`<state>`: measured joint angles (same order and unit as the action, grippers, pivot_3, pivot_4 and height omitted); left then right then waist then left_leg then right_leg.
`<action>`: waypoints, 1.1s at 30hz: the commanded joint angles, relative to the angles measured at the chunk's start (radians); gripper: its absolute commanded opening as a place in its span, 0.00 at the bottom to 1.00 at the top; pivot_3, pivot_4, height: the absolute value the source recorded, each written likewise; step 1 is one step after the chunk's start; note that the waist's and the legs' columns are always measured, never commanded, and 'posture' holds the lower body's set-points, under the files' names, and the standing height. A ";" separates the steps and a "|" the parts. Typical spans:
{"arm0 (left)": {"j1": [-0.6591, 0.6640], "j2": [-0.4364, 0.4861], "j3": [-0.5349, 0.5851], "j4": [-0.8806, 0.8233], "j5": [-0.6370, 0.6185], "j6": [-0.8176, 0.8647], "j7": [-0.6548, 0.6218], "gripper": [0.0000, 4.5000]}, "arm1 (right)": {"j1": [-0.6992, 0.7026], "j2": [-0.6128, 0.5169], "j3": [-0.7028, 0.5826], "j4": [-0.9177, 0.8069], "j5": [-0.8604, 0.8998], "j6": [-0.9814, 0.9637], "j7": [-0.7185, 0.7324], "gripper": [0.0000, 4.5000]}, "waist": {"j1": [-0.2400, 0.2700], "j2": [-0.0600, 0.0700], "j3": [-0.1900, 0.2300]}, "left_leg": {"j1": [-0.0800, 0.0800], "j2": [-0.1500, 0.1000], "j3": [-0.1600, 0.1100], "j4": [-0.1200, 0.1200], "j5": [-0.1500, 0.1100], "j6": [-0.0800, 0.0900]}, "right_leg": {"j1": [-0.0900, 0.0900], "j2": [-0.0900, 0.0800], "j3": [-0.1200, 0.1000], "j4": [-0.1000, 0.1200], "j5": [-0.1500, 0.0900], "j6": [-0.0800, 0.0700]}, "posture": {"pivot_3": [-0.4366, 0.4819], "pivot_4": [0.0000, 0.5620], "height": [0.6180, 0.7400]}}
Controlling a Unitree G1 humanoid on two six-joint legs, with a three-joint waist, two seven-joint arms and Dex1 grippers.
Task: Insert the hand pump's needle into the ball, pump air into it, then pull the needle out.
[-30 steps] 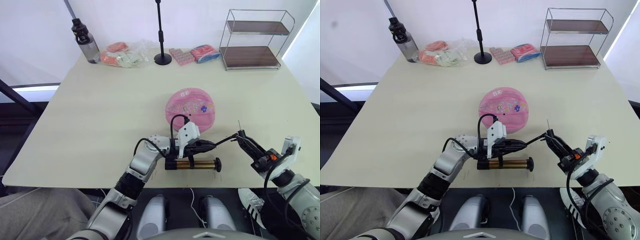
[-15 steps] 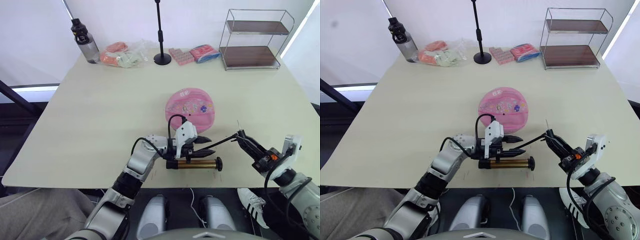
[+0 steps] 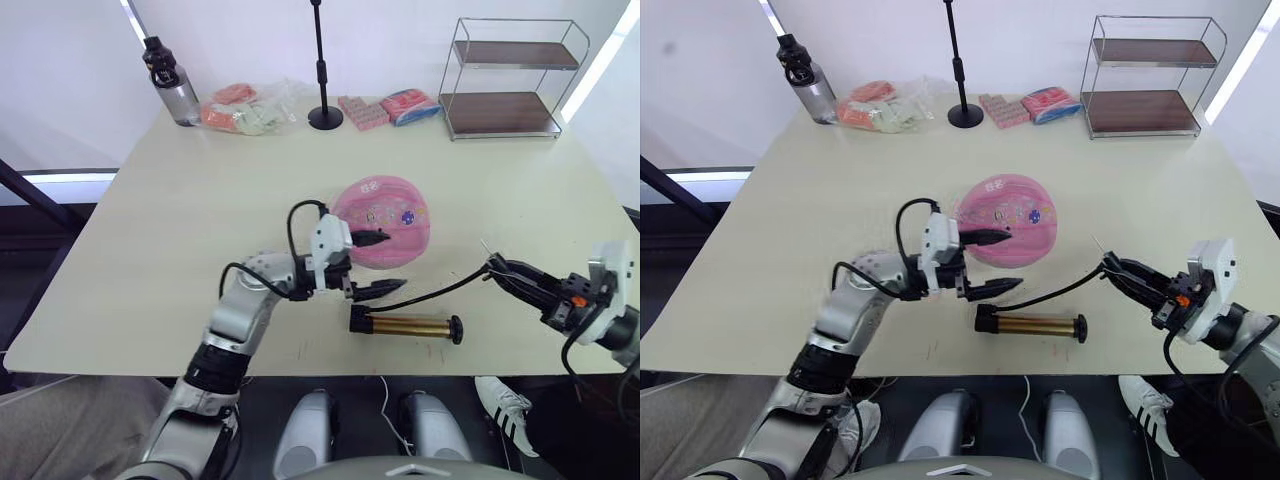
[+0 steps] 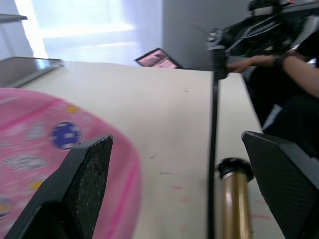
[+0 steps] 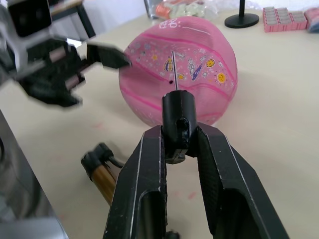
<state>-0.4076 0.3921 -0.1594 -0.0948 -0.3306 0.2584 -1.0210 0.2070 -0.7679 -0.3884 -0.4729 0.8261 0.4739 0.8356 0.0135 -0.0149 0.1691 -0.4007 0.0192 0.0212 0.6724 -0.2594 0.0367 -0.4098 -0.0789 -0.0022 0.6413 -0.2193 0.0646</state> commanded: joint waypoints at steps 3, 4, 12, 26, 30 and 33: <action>-0.041 0.060 0.094 0.003 -0.027 -0.006 0.022 0.97 | -0.019 -0.088 -0.083 0.022 -0.021 0.010 0.052 0.07 | 0.000 -0.001 0.000 | 0.000 0.000 0.000 0.000 0.000 0.000 | 0.000 0.000 0.000 0.000 0.000 0.000 | 0.48 0.27 1.00; -0.062 0.071 0.112 0.033 -0.025 -0.009 0.031 0.97 | -0.028 -0.110 -0.092 0.025 -0.019 0.024 0.057 0.07 | 0.001 -0.001 0.000 | 0.000 0.000 0.000 0.000 0.000 0.000 | 0.000 0.000 0.000 0.000 0.000 0.000 | 0.48 0.27 1.00; -0.223 0.084 0.136 0.282 0.041 -0.077 0.069 0.97 | -0.083 -0.184 -0.107 0.011 -0.023 0.054 0.109 0.07 | 0.001 -0.003 0.002 | -0.001 0.000 0.000 0.000 0.000 0.000 | 0.000 0.000 0.000 0.000 0.001 0.001 | 0.48 0.27 1.00; -0.452 0.015 0.052 0.646 0.166 -0.184 0.022 0.97 | -0.089 -0.118 -0.090 -0.046 -0.061 -0.008 0.140 0.07 | 0.000 -0.008 0.004 | -0.001 0.000 0.001 0.000 0.000 0.000 | 0.000 0.000 -0.001 -0.001 0.001 0.001 | 0.48 0.27 1.00; -0.492 0.001 0.057 0.714 0.184 -0.205 0.035 0.97 | -0.083 -0.093 -0.091 -0.052 -0.077 -0.043 0.148 0.07 | -0.001 -0.008 0.004 | -0.001 0.000 0.001 0.000 0.000 0.000 | 0.000 0.000 -0.001 -0.001 0.001 0.001 | 0.48 0.27 1.00; -0.508 -0.005 0.060 0.738 0.184 -0.207 0.030 0.97 | -0.074 -0.071 -0.089 -0.055 -0.104 -0.084 0.147 0.07 | 0.000 -0.008 0.005 | -0.001 0.000 0.001 0.000 0.000 0.000 | 0.000 0.000 -0.001 -0.001 0.001 0.001 | 0.48 0.27 1.00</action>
<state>-0.8876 0.3894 -0.1168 0.6471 -0.1419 0.0719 -0.9872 0.1350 -0.8524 -0.4503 -0.4972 0.7272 0.4334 0.9771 0.0130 -0.0227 0.1736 -0.4021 0.0190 0.0220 0.6725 -0.2593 0.0366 -0.4101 -0.0789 -0.0030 0.6405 -0.2186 0.0657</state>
